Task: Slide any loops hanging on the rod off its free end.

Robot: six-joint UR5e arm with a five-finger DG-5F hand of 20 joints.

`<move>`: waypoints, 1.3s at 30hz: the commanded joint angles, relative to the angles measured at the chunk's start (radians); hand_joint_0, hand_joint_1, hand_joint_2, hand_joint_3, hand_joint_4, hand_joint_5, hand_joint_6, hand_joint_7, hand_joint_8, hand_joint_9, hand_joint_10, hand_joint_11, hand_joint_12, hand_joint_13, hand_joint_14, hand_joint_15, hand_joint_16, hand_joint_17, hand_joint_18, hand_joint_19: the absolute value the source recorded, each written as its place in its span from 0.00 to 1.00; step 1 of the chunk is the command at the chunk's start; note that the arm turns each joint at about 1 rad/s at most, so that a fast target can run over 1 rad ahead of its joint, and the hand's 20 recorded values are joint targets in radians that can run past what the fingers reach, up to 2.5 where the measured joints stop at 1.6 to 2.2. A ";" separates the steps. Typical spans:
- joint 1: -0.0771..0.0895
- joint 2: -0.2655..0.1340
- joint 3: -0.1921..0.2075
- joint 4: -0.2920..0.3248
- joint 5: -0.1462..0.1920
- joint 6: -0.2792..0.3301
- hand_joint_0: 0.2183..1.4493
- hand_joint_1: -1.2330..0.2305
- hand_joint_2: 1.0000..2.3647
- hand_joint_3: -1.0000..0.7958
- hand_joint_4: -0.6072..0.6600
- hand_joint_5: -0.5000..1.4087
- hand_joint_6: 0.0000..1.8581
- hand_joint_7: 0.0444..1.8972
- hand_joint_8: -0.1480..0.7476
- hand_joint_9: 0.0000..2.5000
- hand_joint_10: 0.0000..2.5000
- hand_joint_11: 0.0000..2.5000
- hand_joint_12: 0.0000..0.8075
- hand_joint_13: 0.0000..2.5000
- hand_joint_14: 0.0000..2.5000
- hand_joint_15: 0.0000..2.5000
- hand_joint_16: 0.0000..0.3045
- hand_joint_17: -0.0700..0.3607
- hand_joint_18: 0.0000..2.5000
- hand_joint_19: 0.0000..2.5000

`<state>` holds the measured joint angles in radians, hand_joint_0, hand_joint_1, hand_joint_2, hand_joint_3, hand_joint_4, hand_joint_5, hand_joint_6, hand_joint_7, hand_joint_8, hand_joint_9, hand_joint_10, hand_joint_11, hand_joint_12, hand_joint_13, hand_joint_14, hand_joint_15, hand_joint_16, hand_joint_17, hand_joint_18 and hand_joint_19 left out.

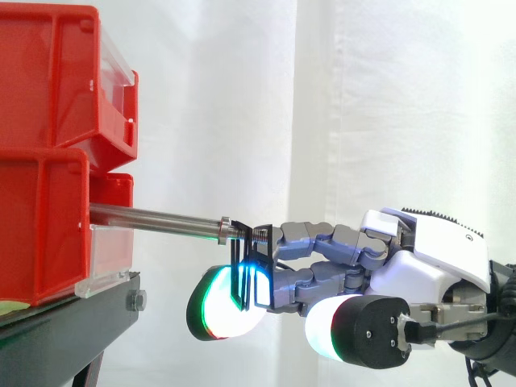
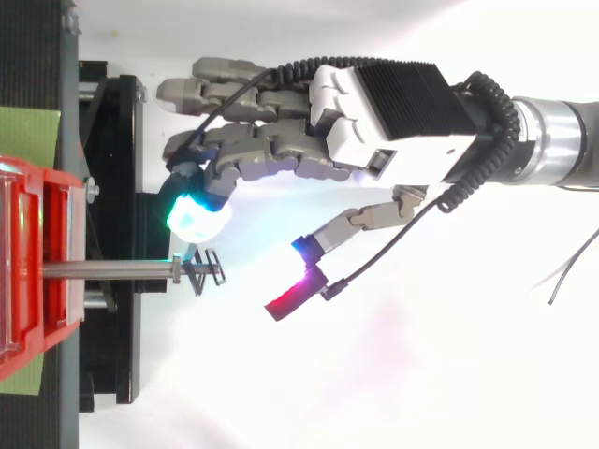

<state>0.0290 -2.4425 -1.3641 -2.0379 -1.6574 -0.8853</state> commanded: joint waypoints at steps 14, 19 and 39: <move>-0.008 -0.026 0.025 0.018 -0.012 0.003 0.26 0.42 0.00 0.32 0.71 0.17 0.27 0.48 0.46 0.22 0.00 0.09 0.44 0.10 0.00 0.01 0.16 0.41 0.06 0.01; -0.015 -0.090 0.095 0.018 -0.019 0.034 0.26 0.42 0.00 0.32 0.71 0.17 0.27 0.47 0.46 0.22 0.00 0.09 0.44 0.10 0.00 0.01 0.16 0.41 0.06 0.01; -0.031 -0.109 0.161 0.008 -0.087 0.132 0.26 0.46 0.00 0.32 0.70 0.17 0.27 0.47 0.46 0.22 0.00 0.09 0.44 0.10 0.00 0.01 0.16 0.41 0.06 0.02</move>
<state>-0.0006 -2.5500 -1.2087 -2.0289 -1.7394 -0.7533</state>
